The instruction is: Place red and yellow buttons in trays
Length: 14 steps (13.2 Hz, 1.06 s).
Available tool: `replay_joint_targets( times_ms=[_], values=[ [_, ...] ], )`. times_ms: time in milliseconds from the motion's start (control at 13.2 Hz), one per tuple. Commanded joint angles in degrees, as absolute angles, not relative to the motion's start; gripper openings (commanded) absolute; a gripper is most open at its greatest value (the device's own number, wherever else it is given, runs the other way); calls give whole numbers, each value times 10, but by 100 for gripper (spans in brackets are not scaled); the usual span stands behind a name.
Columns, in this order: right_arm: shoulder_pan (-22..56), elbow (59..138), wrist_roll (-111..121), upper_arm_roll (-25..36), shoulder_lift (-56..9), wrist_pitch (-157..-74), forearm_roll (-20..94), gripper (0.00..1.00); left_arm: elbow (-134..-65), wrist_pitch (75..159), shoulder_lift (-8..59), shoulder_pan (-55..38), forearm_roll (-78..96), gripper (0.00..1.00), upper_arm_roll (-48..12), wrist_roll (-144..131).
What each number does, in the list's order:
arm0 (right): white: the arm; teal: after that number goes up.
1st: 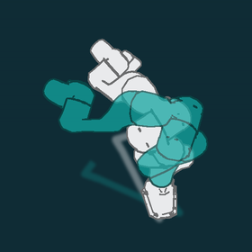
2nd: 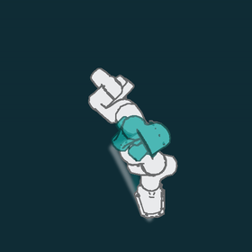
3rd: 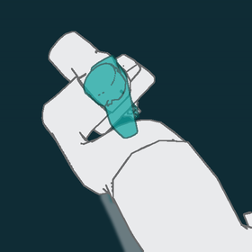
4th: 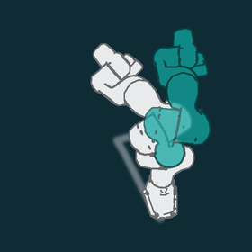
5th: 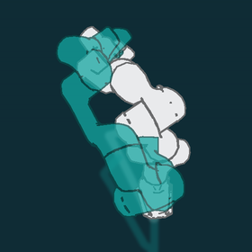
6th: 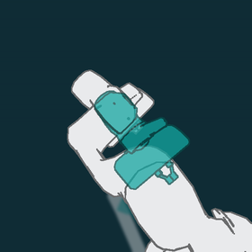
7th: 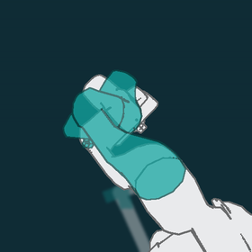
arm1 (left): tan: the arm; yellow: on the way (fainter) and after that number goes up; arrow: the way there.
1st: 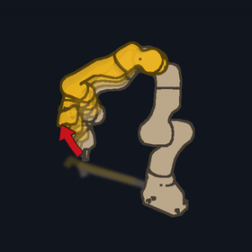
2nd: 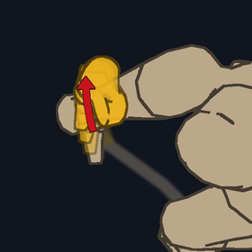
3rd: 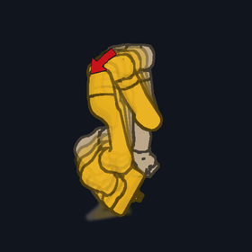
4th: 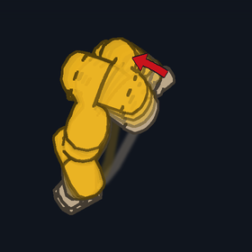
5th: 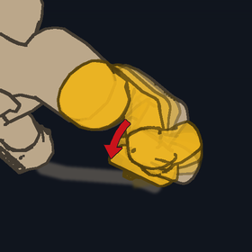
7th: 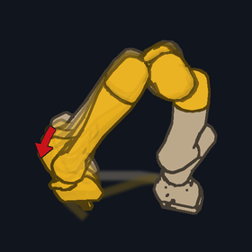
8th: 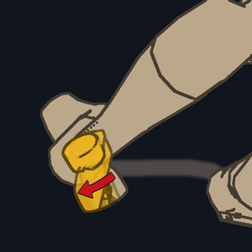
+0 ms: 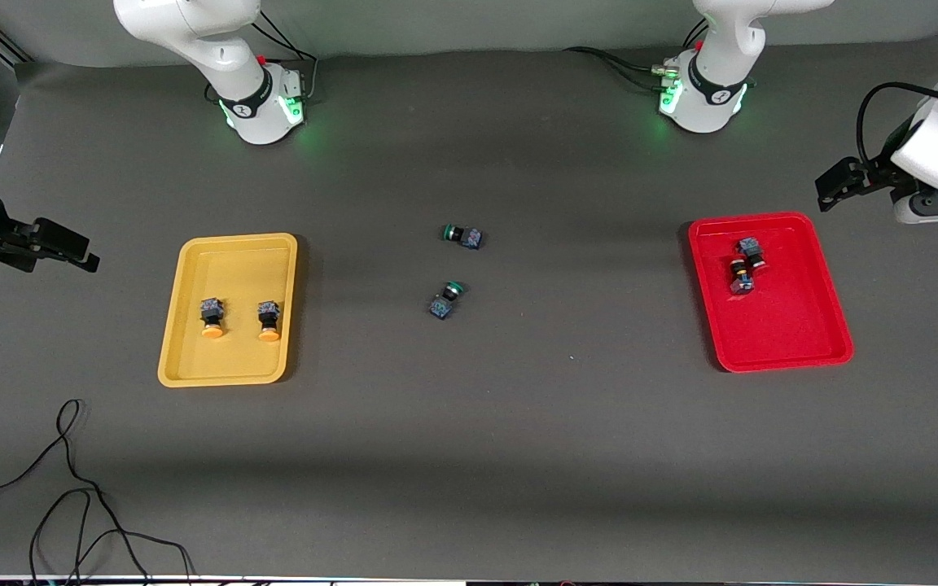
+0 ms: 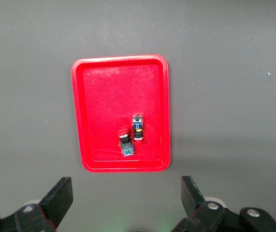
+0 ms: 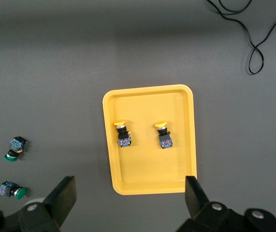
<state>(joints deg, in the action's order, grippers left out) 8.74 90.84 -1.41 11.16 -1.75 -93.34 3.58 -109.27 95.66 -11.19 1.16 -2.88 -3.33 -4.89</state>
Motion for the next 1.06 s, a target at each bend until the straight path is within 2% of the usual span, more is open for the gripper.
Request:
replay_joint_targets(
  times_ms=[0, 981],
  values=[
    [83, 923, -26, 100, -5, -941, 18, 100, -1068, 923, -110, 7, -25, 100, -32, -41],
    [93, 925, -23, 99, -13, -940, -14, 100, -1055, 902, -116, 8, -25, 100, -43, -42]
  ],
)
